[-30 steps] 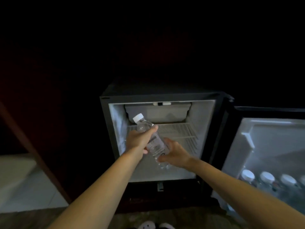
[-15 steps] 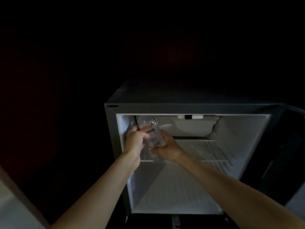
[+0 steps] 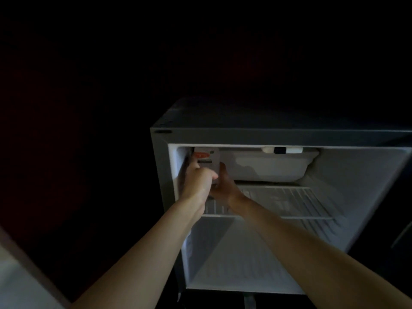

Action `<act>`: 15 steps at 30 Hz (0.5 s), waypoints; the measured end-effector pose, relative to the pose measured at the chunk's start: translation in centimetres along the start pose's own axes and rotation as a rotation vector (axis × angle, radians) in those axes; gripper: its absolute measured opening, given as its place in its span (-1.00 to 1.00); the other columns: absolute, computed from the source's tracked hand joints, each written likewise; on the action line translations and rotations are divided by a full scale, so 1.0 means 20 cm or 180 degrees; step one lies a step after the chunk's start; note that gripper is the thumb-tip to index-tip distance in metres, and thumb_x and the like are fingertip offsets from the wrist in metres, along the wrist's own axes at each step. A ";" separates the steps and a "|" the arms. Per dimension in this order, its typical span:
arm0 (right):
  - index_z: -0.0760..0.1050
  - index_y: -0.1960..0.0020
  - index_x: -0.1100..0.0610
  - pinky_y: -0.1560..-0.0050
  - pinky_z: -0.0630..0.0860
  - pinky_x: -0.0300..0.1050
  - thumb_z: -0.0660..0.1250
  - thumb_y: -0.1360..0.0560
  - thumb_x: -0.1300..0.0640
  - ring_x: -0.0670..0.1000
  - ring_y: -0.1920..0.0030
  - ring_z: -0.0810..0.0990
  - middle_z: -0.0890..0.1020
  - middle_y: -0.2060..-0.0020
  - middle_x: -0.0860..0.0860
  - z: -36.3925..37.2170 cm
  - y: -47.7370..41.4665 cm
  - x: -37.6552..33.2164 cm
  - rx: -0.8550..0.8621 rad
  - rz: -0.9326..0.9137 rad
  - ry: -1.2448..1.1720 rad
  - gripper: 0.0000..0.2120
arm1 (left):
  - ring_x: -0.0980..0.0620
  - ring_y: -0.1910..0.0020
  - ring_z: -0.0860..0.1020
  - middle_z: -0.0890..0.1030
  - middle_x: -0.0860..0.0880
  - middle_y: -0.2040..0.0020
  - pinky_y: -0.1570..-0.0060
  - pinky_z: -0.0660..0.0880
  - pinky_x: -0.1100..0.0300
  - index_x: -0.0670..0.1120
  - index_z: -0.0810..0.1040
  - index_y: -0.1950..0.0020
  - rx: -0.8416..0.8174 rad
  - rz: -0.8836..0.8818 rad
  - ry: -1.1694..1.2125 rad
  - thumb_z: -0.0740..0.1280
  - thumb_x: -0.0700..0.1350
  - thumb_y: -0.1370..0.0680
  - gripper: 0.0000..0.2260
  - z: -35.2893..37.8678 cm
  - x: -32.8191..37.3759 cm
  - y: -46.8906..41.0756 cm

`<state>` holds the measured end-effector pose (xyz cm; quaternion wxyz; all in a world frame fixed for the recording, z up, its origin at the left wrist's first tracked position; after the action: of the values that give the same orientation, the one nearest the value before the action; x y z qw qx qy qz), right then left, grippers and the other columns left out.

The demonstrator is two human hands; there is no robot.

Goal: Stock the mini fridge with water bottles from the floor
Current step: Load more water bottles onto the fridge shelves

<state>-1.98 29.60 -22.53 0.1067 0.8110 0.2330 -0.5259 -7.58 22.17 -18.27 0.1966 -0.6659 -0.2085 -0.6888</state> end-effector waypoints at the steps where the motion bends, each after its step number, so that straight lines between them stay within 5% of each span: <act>1: 0.11 -0.40 0.21 -0.12 0.34 -0.23 0.43 -0.39 0.27 0.09 -0.30 0.44 0.45 -0.27 0.13 0.01 0.00 -0.01 -0.0003 -0.0042 0.0043 -0.29 | -0.01 -0.20 0.47 0.52 -0.04 -0.25 -0.14 0.38 0.12 0.03 0.33 -0.40 -0.0059 0.0053 -0.0060 0.24 -0.33 -0.44 -0.45 0.00 -0.01 0.01; 5: 0.18 -0.38 0.23 -0.35 0.37 0.01 0.38 -0.40 0.23 0.12 -0.32 0.43 0.46 -0.27 0.16 0.03 -0.01 -0.03 0.0056 -0.0169 0.0049 -0.37 | 0.03 -0.32 0.40 0.45 0.02 -0.33 -0.35 0.33 0.08 0.08 0.24 -0.45 -0.0266 0.0138 -0.0416 0.26 -0.30 -0.45 -0.39 -0.01 -0.06 0.02; 15: 0.16 -0.40 0.13 -0.04 0.36 -0.21 0.36 -0.45 0.19 0.11 -0.27 0.47 0.47 -0.27 0.10 -0.02 0.06 -0.01 0.0111 0.0027 0.0347 -0.40 | 0.01 -0.31 0.40 0.47 0.00 -0.28 -0.32 0.34 0.12 0.03 0.28 -0.41 -0.0253 -0.0006 -0.0814 0.27 -0.32 -0.44 -0.43 -0.03 -0.07 0.06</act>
<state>-1.10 28.77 -22.28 0.0819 0.8412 0.2258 -0.4844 -7.33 20.91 -19.63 0.1412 -0.7554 -0.2050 -0.6061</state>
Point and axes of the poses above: each hand's wrist, its own y-axis away from the middle knuckle, its own z-axis out of the palm, x = y × z, the point moved 8 cm from there along -y, towards the middle knuckle
